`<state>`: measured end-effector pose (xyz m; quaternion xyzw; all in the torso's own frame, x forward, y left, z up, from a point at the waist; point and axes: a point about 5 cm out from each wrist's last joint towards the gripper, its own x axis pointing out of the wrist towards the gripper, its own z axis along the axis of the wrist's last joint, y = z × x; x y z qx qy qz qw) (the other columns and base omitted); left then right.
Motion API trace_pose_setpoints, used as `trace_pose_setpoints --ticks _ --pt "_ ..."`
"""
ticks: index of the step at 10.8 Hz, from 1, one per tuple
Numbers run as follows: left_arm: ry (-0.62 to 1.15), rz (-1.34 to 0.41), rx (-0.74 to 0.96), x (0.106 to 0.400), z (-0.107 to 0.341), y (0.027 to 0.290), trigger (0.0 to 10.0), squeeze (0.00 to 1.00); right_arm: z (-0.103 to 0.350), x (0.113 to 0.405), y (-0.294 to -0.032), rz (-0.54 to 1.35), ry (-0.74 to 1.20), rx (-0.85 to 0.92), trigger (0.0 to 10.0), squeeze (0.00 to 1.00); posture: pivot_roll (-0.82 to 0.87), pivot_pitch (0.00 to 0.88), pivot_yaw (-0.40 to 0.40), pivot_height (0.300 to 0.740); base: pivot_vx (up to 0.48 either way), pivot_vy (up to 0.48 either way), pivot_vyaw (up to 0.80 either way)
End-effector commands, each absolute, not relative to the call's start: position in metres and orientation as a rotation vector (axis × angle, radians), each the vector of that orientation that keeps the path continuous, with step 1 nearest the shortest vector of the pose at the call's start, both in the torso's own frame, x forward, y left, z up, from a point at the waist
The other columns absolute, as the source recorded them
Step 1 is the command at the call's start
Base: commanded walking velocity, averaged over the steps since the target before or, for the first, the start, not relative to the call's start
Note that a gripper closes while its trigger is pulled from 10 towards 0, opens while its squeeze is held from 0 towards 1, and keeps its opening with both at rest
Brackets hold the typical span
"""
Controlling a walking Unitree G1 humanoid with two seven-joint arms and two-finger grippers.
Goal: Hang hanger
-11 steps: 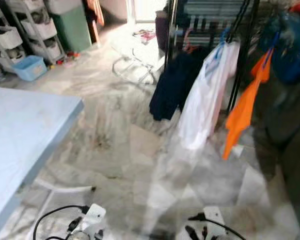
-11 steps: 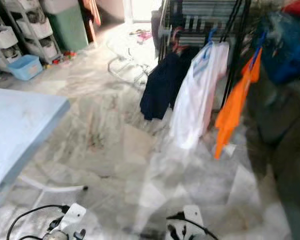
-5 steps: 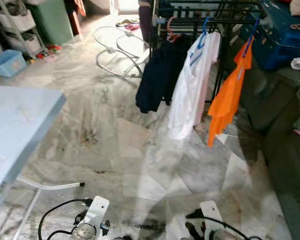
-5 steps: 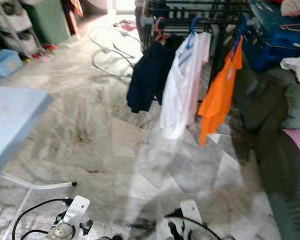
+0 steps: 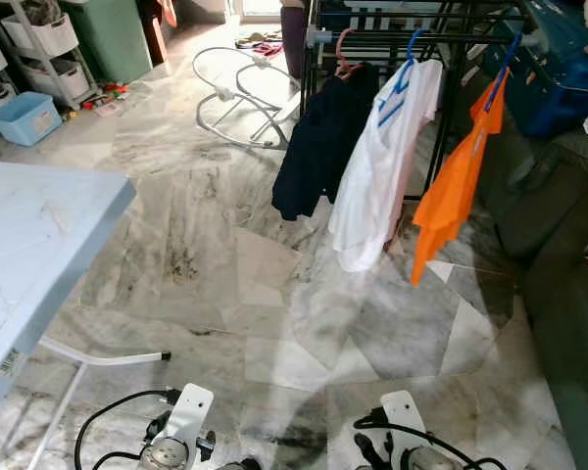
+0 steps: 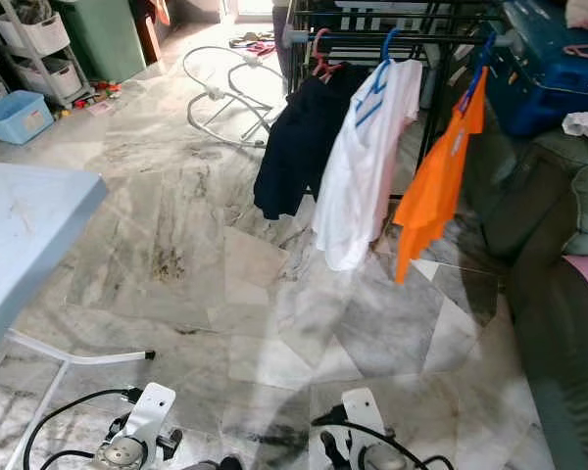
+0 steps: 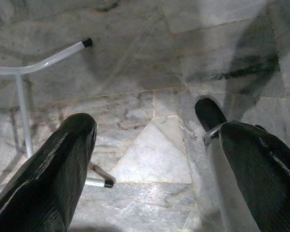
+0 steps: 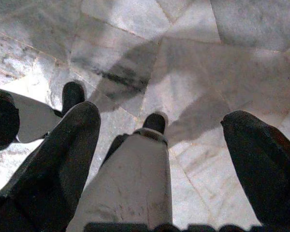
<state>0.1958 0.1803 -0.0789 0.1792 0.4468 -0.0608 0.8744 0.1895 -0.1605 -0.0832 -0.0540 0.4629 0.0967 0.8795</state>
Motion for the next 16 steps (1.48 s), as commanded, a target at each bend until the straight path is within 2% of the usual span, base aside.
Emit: trace_pose_setpoints --ticks 1,3,7,12,16 --pt "0.951 -0.125 0.376 0.191 -0.081 0.181 10.0 0.00 -0.085 0.186 -0.160 0.206 0.985 -0.122 10.0 0.00 -0.15 0.136 0.025 0.740 0.000 0.000 0.00" --pt "0.946 -0.118 0.354 0.193 -0.081 0.178 10.0 0.00 -0.085 0.185 -0.166 0.228 0.981 -0.152 10.0 0.00 -0.15 0.134 0.011 0.740 0.000 0.000 0.00" --pt "0.960 -0.129 0.376 0.188 -0.082 0.184 10.0 0.00 -0.085 0.186 -0.160 0.240 0.972 -0.155 10.0 0.00 -0.16 0.142 0.029 0.740 0.000 -0.304 0.00" --pt "0.941 -0.127 0.376 0.199 -0.078 0.177 10.0 0.00 -0.086 0.184 -0.157 0.222 0.980 -0.162 10.0 0.00 -0.18 0.148 0.052 0.740 0.000 0.000 0.00" --pt "0.976 -0.061 0.409 0.192 -0.080 0.195 10.0 0.00 -0.084 0.188 -0.150 0.255 0.957 -0.172 10.0 0.00 -0.17 0.146 0.055 0.740 0.000 0.000 0.00"
